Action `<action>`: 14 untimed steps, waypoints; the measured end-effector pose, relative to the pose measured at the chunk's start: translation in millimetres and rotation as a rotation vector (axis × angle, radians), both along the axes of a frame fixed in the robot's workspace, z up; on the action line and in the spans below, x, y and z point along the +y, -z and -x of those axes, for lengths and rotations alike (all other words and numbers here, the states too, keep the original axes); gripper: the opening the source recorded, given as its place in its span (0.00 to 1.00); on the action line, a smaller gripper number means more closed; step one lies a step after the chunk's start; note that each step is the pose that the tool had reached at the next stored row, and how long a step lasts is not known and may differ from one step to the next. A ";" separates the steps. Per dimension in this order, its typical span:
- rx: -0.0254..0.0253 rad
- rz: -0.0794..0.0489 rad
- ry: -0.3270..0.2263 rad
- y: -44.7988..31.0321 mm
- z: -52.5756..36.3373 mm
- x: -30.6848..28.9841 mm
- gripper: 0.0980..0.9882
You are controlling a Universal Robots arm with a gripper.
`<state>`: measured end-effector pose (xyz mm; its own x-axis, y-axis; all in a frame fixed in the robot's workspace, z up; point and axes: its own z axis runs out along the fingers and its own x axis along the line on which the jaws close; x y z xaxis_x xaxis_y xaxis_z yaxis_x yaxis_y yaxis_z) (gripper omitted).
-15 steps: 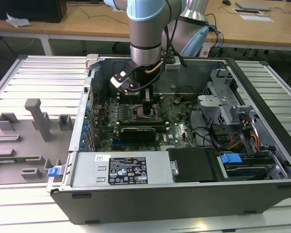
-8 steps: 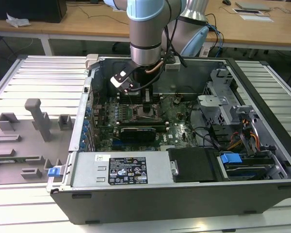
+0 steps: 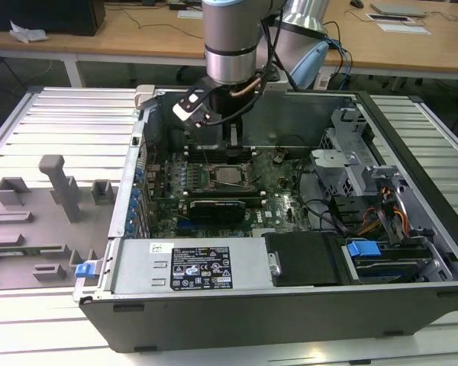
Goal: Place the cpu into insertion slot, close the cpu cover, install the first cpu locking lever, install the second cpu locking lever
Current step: 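Place the cpu into insertion slot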
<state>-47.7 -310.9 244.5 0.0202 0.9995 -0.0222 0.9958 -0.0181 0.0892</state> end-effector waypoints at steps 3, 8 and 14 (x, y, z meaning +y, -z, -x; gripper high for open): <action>-0.0018 0.004 0.000 -12.0 0.0 0.0 0.01; -0.0023 0.007 0.000 -17.8 0.0 0.0 0.01; 0.0211 0.007 0.000 -17.8 -0.4 0.0 0.01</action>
<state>-47.3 -310.9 262.3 0.0196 0.9994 -0.0292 0.9975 -0.0176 0.0683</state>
